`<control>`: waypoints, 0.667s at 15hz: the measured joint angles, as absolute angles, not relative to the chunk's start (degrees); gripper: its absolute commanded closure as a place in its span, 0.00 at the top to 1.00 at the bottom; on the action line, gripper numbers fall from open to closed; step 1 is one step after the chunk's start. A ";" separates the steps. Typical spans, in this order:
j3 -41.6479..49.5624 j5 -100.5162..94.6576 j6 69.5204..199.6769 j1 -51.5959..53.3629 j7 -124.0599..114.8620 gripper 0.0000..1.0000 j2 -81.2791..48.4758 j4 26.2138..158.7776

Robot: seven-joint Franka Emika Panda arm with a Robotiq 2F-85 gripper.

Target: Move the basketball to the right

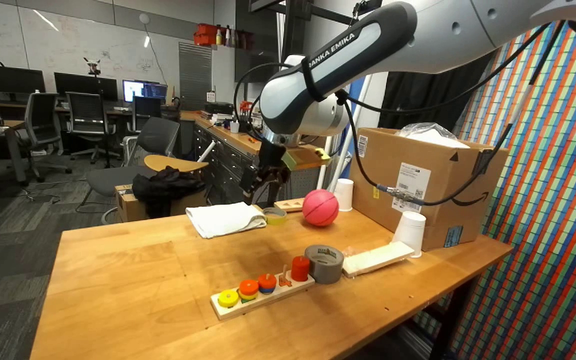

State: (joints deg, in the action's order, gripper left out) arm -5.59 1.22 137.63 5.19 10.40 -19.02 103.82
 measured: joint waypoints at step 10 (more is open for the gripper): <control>-2.90 -1.00 134.05 3.24 9.86 1.00 -30.22 89.79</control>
State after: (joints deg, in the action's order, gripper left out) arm -2.90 -1.00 134.05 3.24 9.86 -30.22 89.79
